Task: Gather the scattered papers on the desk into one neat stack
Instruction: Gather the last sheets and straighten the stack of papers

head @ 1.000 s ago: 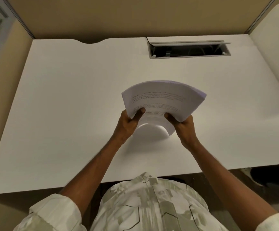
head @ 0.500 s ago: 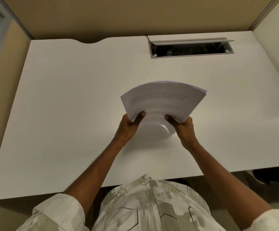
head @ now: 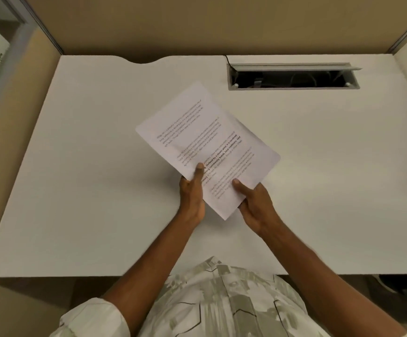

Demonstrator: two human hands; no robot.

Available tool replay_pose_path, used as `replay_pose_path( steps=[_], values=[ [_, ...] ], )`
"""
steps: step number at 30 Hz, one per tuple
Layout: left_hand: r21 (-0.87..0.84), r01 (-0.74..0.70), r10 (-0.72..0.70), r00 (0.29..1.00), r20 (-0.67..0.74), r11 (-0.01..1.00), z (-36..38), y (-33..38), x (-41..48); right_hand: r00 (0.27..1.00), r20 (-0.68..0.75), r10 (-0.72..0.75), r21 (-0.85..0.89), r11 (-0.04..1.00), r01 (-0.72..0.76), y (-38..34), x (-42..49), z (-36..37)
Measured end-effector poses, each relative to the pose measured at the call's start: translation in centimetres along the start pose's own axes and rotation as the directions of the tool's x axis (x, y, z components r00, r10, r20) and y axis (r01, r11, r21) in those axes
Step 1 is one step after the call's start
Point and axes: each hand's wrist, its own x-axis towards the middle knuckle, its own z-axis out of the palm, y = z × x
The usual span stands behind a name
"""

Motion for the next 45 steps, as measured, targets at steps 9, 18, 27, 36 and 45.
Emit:
replay_pose_path(
  steps=[9, 18, 27, 36, 45],
  values=[
    [0.545, -0.362, 0.363, 0.925, 0.11, 0.756, -6.5, 10.1, 2.6, 0.93, 0.063, -0.361, -0.485, 0.804, 0.344, -6.3, 0.2, -4.4],
    [0.61, -0.345, 0.36, 0.927, 0.103, 0.714, -5.1, 0.3, 2.2, 0.935, 0.126, -0.332, -0.711, 0.627, 0.318, -4.7, 1.2, -8.7],
    [0.595, -0.348, 0.434, 0.901, -0.001, 0.725, -3.2, -3.1, -1.0, 0.927, 0.084, -0.367, -0.713, 0.627, 0.313, -5.3, 0.8, -10.1],
    [0.67, -0.344, 0.424, 0.904, 0.048, 0.658, -4.5, -3.9, -0.1, 0.954, 0.075, -0.289, -0.752, 0.613, 0.244, -3.6, 1.1, -11.0],
    [0.854, -0.443, 0.484, 0.831, 0.275, 0.274, -4.3, 2.8, 1.2, 0.819, 0.048, -0.572, -0.718, 0.55, 0.427, -12.1, 0.2, -9.8]
  ],
)
